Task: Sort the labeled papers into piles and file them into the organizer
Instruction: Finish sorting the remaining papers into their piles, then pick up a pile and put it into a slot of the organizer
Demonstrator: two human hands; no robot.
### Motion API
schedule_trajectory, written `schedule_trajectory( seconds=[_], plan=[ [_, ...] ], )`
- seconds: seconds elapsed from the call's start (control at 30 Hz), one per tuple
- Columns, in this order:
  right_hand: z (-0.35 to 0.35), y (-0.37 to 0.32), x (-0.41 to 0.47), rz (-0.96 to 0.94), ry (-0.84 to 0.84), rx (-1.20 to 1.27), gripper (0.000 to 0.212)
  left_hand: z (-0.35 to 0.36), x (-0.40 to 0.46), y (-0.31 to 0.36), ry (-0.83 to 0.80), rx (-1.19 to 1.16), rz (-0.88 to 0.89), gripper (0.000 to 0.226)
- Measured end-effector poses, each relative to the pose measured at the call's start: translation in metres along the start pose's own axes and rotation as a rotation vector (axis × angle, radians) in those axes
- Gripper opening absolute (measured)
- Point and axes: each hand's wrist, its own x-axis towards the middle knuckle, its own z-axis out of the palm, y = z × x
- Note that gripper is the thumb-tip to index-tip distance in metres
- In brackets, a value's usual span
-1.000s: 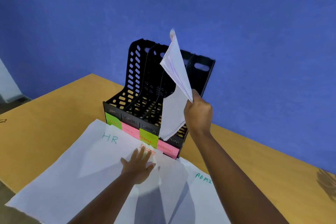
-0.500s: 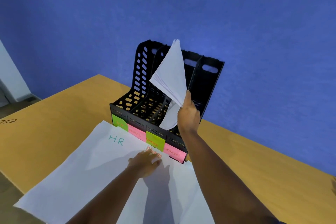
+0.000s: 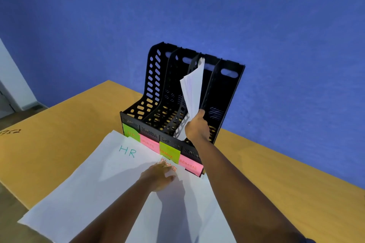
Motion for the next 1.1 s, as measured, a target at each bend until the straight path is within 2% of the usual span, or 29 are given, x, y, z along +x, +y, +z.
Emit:
schedule_trajectory(
  seconds=[0.07, 0.13, 0.23, 0.33, 0.43, 0.6, 0.73, 0.8, 0.9, 1.03, 1.1],
  plan=[
    [-0.003, 0.000, 0.001, 0.006, -0.077, -0.085, 0.041, 0.001, -0.001, -0.001, 0.008, -0.012, -0.007, 0.054],
    [-0.005, 0.001, 0.001, 0.021, -0.127, -0.054, 0.040, 0.001, 0.000, -0.001, 0.010, -0.017, -0.008, 0.054],
    [-0.011, 0.002, 0.002, 0.009, -0.043, 0.031, 0.037, 0.001, 0.001, -0.002, 0.011, -0.019, -0.009, 0.053],
    [-0.015, 0.002, 0.002, -0.025, 0.080, 0.087, 0.044, 0.002, 0.001, -0.001, 0.013, -0.017, -0.008, 0.053],
    [-0.009, 0.002, -0.001, -0.030, 0.090, 0.167, 0.052, 0.001, 0.001, 0.000, 0.015, -0.017, -0.009, 0.053],
    [0.001, 0.009, -0.001, 0.078, -0.103, 0.171, 0.059, 0.000, 0.001, 0.001, 0.007, -0.026, -0.012, 0.052],
    [-0.009, 0.015, -0.001, 0.071, -0.304, 0.199, 0.078, 0.000, 0.001, -0.001, 0.011, -0.049, -0.005, 0.049],
    [-0.021, 0.019, -0.004, 0.051, -0.381, 0.201, 0.081, 0.002, 0.000, -0.001, 0.013, -0.051, -0.006, 0.051],
    [-0.043, 0.031, -0.009, 0.045, -0.401, 0.312, 0.067, 0.003, -0.002, -0.003, 0.034, -0.067, -0.007, 0.052],
    [-0.060, 0.081, -0.031, 0.095, -0.304, 0.402, 0.014, 0.006, -0.006, -0.007, 0.131, -0.178, -0.014, 0.046],
    [-0.056, 0.114, -0.048, 0.216, -0.363, 0.337, 0.027, 0.007, -0.008, -0.008, 0.200, -0.259, -0.040, 0.046]
  ],
)
